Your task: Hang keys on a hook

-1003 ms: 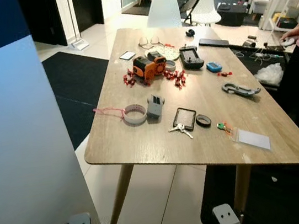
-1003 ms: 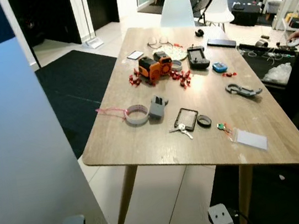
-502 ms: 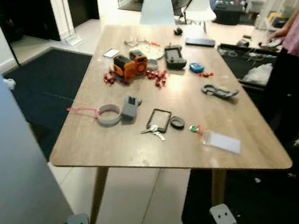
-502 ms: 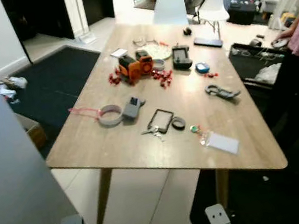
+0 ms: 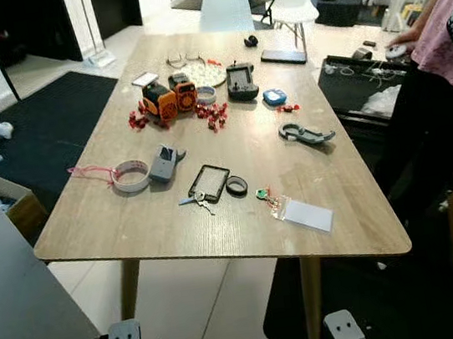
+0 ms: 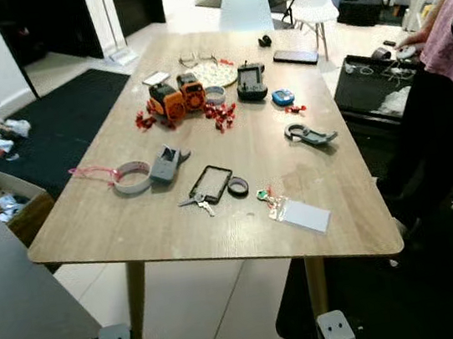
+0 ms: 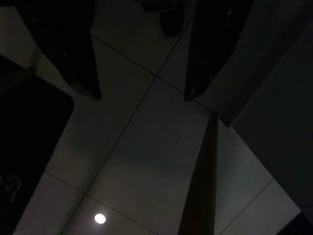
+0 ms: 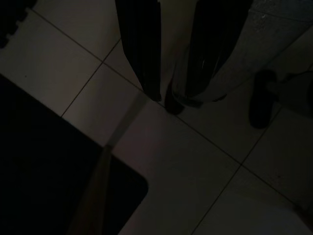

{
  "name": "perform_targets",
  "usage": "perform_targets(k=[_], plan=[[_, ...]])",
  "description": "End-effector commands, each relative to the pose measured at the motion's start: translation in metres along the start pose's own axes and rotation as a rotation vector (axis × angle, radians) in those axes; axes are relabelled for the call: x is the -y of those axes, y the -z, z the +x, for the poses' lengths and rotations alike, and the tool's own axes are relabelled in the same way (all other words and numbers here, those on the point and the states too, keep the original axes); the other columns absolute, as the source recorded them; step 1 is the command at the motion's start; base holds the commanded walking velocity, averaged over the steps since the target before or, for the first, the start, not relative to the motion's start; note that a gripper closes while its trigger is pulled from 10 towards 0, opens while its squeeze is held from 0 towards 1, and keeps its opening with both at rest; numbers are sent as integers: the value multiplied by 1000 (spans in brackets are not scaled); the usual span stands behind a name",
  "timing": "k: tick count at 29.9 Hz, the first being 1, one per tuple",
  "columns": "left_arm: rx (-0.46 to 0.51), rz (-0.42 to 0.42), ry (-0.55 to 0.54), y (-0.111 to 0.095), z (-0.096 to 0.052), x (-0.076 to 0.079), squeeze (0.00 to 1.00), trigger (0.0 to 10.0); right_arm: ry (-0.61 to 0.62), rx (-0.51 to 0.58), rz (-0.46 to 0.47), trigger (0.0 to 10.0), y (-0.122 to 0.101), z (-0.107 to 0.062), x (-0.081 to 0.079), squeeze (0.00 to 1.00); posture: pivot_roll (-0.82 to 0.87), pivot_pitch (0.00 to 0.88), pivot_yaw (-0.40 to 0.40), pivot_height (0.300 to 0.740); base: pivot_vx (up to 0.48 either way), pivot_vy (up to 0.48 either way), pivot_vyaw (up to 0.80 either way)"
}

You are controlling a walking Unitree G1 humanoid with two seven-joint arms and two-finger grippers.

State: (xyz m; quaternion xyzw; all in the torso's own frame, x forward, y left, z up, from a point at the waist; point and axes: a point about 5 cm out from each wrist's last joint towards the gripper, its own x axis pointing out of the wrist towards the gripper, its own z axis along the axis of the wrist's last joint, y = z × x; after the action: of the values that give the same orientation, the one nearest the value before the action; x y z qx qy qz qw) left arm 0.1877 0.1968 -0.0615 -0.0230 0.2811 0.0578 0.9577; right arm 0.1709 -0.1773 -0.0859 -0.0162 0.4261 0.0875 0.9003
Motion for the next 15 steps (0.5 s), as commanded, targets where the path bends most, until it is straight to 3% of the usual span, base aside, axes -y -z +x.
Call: perform_targets(k=[1,3,4,6,7,8,12,14,15], plan=[[-29,3,2,6,-2,1,0,10000,17,-3,18,10000,1,-1,3,0,57,65,-76,740,0,0,0],[-29,9,3,6,-2,2,0,10000,79,11,54,10000,-1,-3,17,0,55,64,-71,740,0,0,0],[-29,9,3,6,-2,2,0,10000,79,11,54,10000,-1,-3,17,0,55,64,-71,740,0,0,0],[-30,13,4,6,-2,2,0,10000,178,46,88,10000,-6,-9,41,0,56,63,-72,740,0,0,0],[-30,12,2,6,-2,1,0,10000,262,94,115,10000,-14,-15,61,0,55,62,-73,740,0,0,0],[-30,12,2,6,-2,1,0,10000,262,94,115,10000,-14,-15,61,0,55,62,-73,740,0,0,0],[-32,12,-2,7,-3,0,0,10000,475,233,169,10000,-36,-37,115,0,49,61,-71,740,0,0,0],[-32,12,-3,7,-3,-1,0,10000,505,251,178,10000,-39,-41,122,0,49,61,-71,740,0,0,0],[-34,12,-3,7,-3,-1,0,10000,565,288,203,10000,-45,-48,136,0,49,62,-71,740,0,0,0]])
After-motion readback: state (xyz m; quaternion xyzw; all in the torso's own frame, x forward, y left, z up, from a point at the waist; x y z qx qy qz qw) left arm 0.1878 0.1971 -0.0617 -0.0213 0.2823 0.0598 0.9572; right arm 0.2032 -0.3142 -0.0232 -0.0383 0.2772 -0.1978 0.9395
